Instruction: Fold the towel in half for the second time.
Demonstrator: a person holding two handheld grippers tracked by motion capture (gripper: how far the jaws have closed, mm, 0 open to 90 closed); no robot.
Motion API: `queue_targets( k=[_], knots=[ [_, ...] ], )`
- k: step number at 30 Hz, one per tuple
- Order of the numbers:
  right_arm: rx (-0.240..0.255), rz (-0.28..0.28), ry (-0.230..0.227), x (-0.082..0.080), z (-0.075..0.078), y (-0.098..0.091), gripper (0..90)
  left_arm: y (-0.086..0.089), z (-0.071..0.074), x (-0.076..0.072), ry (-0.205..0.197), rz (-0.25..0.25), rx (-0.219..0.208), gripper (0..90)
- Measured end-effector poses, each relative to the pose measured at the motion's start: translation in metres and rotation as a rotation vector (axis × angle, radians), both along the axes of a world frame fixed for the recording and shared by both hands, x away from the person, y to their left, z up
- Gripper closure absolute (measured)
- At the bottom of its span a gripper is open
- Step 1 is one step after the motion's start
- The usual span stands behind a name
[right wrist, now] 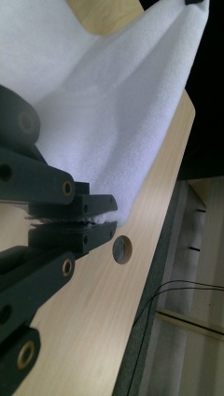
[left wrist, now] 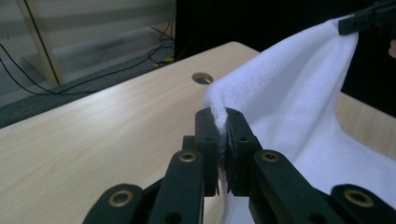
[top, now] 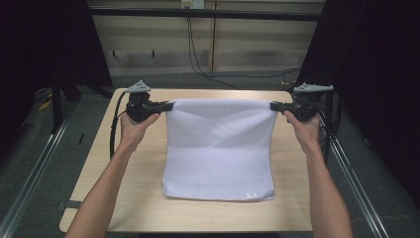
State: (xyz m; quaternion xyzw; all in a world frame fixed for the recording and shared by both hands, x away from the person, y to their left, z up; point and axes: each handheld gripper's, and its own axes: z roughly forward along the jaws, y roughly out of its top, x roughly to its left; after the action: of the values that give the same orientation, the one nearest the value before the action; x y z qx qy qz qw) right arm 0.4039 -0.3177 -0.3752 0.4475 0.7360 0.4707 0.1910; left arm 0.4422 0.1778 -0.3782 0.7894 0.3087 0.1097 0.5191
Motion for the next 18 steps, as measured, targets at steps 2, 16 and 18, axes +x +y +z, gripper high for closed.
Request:
queue_targets(
  k=[2,16,18],
  knots=[
    [0.008,0.007,0.001,-0.004,-0.005,-0.001,86.5,0.002,-0.005,-0.004,0.006,0.004,0.007,85.7],
    [0.019,0.1,-0.013,-0.053,-0.018,0.001,86.3,0.007,-0.013,-0.042,-0.028,-0.069,0.005,85.6],
    [0.021,0.115,-0.004,-0.06,-0.02,0.002,86.2,0.007,-0.017,-0.047,-0.024,-0.081,0.002,85.7]
  ],
)
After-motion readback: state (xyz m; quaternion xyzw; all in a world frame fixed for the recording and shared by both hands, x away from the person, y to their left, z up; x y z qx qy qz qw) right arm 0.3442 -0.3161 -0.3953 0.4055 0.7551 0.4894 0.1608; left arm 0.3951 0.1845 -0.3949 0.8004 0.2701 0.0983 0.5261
